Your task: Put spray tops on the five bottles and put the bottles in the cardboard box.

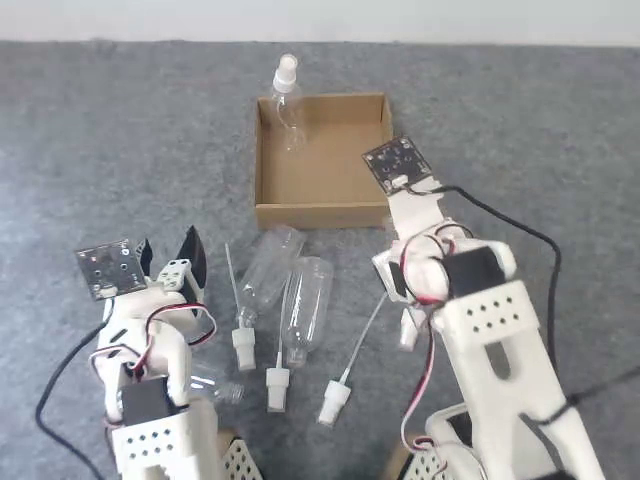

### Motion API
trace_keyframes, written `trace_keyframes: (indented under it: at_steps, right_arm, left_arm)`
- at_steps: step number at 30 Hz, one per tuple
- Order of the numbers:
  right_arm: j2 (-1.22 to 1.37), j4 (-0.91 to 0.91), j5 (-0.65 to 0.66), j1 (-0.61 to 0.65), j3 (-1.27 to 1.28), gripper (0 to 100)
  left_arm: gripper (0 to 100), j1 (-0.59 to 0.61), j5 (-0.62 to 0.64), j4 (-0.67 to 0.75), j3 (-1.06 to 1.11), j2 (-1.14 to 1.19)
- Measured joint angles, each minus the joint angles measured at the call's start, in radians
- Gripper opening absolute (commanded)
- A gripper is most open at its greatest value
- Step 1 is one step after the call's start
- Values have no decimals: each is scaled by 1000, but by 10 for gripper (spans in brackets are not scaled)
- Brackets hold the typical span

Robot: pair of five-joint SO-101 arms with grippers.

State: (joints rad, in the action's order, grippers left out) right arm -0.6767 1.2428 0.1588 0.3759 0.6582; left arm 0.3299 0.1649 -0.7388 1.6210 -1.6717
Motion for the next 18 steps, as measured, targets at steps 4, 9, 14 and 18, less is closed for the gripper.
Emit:
trace_keyframes:
  at_steps: [4, 9, 14, 18]
  right_arm:
    - [-81, -37, -20, 0, 80, 126]
    - [-190, -123, -23, -66, 187, 125]
    - [-290, -152, -35, -127, 247, 125]
    - [-325, -153, -81, -130, 252, 125]
  left_arm:
    - [224, 0, -8, 0, 0, 0]
    - [224, 14, -64, -94, -3, 0]
    - [225, 14, -74, -166, -40, 0]
    - [225, 14, -74, -193, -80, 0]
